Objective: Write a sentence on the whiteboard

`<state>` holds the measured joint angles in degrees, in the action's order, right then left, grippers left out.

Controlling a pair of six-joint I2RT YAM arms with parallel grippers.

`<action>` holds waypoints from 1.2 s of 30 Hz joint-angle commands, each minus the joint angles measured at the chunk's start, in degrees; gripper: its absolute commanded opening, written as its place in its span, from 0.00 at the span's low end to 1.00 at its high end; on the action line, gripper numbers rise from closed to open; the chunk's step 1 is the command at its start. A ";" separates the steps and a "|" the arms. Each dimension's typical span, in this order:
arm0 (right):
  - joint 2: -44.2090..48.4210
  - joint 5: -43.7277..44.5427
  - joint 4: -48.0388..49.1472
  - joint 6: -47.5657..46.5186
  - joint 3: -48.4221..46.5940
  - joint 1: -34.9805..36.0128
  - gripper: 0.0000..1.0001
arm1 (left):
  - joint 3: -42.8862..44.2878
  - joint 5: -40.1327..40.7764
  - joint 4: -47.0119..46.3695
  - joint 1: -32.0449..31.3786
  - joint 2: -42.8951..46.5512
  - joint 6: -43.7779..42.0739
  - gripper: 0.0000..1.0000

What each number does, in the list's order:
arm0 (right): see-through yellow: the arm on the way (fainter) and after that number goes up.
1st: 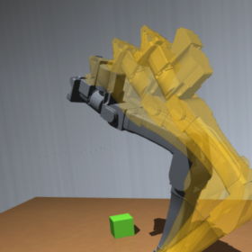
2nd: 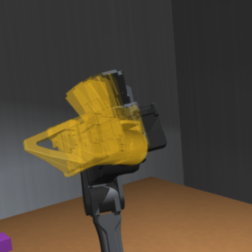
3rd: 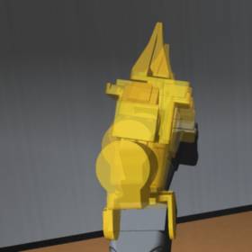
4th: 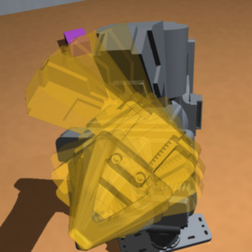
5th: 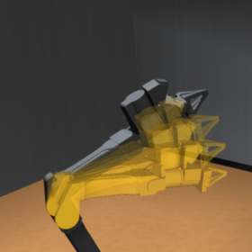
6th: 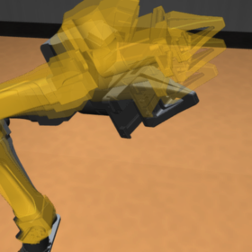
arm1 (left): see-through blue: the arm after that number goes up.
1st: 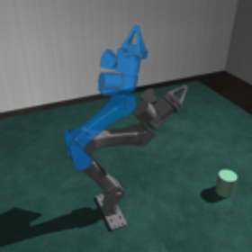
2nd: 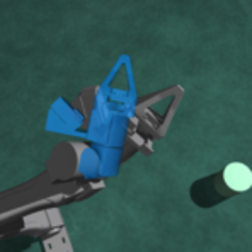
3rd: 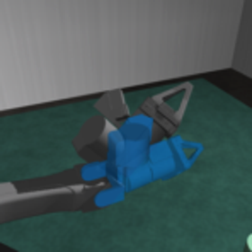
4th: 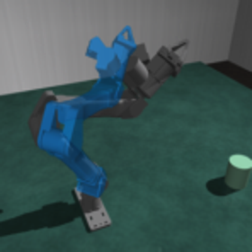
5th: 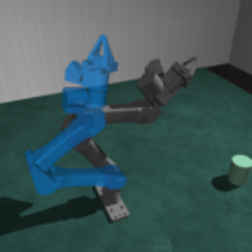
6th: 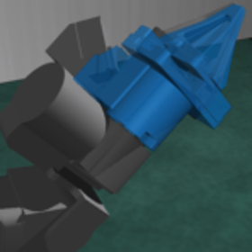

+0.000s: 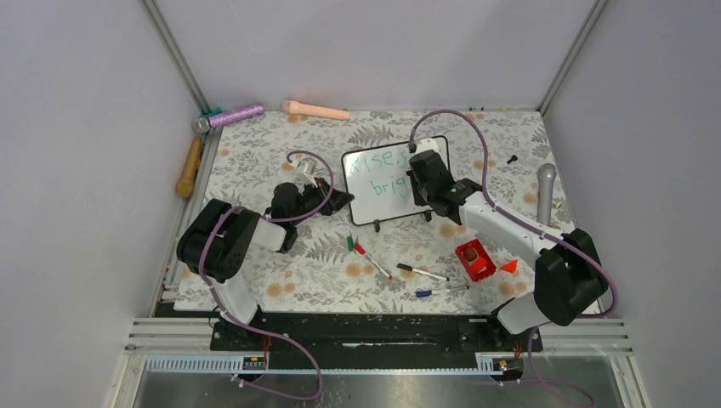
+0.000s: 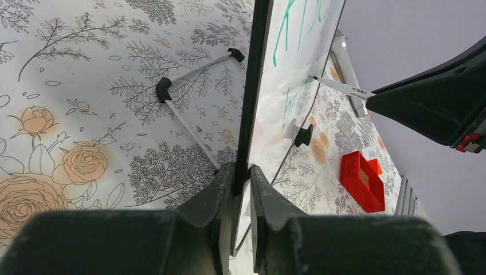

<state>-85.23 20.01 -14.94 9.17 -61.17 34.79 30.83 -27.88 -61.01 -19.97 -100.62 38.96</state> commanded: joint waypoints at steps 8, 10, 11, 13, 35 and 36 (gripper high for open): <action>2.72 0.80 -1.05 -0.54 -1.96 -0.60 0.00 | 0.53 1.09 -3.03 0.80 -0.45 -0.20 0.00; 3.44 1.42 -1.14 -0.71 -2.26 -0.64 0.00 | 0.59 1.09 -2.97 0.74 -0.47 -0.18 0.00; 3.63 1.68 -1.15 -0.76 -2.41 -0.74 0.00 | 0.55 1.17 -2.97 0.76 -0.50 -0.20 0.00; 3.70 2.20 -1.08 -0.96 -2.63 -0.75 0.00 | 0.54 1.17 -3.02 0.72 -0.43 -0.20 0.00; -0.75 1.50 -0.95 -1.15 -6.43 -2.35 0.00 | 0.62 1.03 -3.10 0.76 -0.50 -0.20 0.00; -0.68 1.33 -0.82 -1.05 -6.36 -2.40 0.00 | 0.63 1.06 -3.06 0.73 -0.46 -0.20 0.00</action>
<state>-85.52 21.30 -16.05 8.23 -65.45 32.84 30.83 -27.90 -61.01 -19.97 -100.62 38.96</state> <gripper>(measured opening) 0.155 0.137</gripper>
